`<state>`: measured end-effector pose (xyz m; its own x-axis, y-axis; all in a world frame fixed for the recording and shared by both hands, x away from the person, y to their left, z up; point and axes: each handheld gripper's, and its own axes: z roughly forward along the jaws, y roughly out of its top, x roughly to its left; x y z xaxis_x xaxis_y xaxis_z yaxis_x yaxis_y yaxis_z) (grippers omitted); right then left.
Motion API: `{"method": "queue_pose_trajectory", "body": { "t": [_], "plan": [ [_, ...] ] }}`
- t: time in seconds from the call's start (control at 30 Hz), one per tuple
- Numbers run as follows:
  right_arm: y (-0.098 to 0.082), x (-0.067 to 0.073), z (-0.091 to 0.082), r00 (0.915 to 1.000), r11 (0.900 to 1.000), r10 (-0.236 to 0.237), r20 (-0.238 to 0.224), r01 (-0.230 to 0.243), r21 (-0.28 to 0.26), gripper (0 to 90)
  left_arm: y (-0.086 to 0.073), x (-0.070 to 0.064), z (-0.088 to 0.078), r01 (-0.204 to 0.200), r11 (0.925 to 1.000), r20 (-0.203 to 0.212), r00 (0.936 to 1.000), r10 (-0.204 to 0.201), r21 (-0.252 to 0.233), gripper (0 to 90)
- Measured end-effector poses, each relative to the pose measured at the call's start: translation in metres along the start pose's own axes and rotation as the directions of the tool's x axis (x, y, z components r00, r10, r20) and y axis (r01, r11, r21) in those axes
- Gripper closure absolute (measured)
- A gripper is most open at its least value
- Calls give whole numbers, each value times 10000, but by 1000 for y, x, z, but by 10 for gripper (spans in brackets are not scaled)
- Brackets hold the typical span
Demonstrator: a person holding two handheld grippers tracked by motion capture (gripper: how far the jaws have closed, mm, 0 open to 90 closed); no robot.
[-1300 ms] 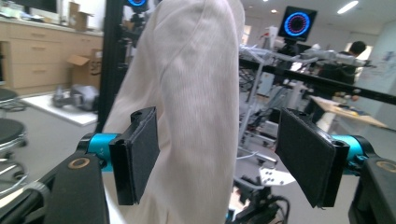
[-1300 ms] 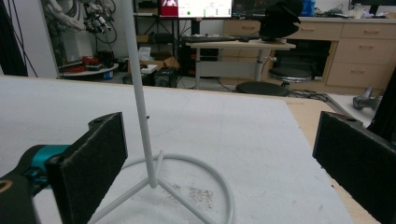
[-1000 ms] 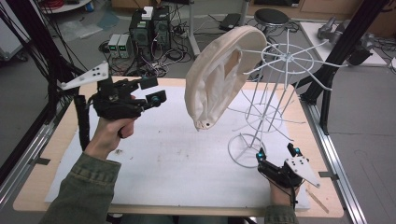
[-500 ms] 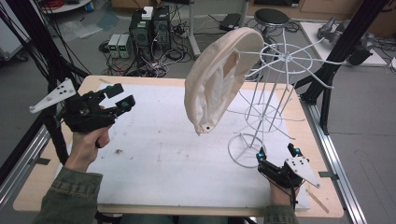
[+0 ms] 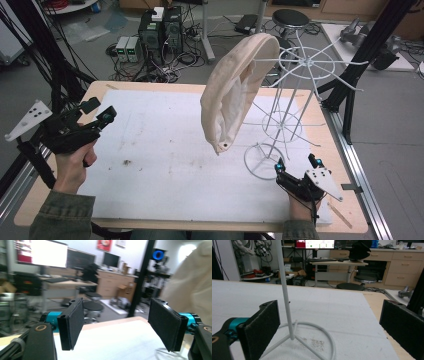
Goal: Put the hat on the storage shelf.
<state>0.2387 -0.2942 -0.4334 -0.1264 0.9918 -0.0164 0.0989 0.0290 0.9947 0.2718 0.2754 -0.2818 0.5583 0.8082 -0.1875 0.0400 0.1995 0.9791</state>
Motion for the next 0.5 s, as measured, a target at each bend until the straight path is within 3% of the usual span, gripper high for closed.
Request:
{"method": "queue_pose_trajectory", "body": {
  "t": [0.23, 0.5],
  "plan": [
    [0, 0, -1, 10000, 10000, 24, 1, -24, 15, 20, -13, 16, -19, 303, 9982, -1150, 9927, -360, -512, 287],
    [0, 0, -1, 10000, 10000, 78, 24, -78, 34, 20, -34, 33, -37, 308, 9975, -2398, 9698, -452, -634, 273]
  ]
}}
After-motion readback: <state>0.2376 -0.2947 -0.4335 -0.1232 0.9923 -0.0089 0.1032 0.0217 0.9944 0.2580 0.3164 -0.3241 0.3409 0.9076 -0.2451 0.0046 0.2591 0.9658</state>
